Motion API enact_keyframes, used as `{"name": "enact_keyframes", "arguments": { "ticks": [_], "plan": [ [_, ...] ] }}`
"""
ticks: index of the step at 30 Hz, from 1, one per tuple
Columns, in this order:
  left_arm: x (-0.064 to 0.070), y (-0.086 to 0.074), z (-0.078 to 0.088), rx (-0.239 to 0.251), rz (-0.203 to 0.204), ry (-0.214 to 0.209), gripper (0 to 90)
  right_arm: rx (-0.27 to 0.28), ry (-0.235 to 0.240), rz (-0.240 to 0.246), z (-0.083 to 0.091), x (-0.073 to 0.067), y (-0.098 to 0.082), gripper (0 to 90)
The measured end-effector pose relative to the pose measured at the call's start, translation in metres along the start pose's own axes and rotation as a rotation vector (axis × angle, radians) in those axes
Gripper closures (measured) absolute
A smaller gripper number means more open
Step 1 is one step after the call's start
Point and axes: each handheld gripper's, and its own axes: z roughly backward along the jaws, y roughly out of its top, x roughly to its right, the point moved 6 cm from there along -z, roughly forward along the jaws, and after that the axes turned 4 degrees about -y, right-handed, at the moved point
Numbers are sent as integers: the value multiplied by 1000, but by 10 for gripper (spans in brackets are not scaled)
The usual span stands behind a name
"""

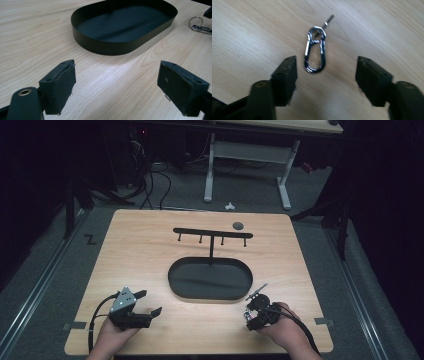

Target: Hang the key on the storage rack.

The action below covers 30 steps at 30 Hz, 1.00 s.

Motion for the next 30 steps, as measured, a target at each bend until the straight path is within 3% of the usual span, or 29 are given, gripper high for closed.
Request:
{"name": "enact_keyframes", "arguments": {
  "ticks": [5, 10, 14, 17, 27, 30],
  "plan": [
    [0, 0, 0, 1, -1, -2, 156, -24, -7, -4, -7, -1, 7, 356],
    [1, 1, 0, -1, -4, -4, 156, -63, 6, 35, -12, -5, 14, 494],
    [1, 1, 0, -3, -5, -5, 156, -70, 13, 37, -13, -6, 17, 543],
    [1, 1, -1, -4, -7, -6, 156, -77, 27, 31, -14, -7, 21, 629],
    [2, 1, -2, -5, -14, -11, 157, -95, 67, -7, -14, -3, 15, 623],
    [2, 1, -2, -6, -14, -9, 157, -99, 73, 12, -14, -3, 13, 619]
  ]
}}
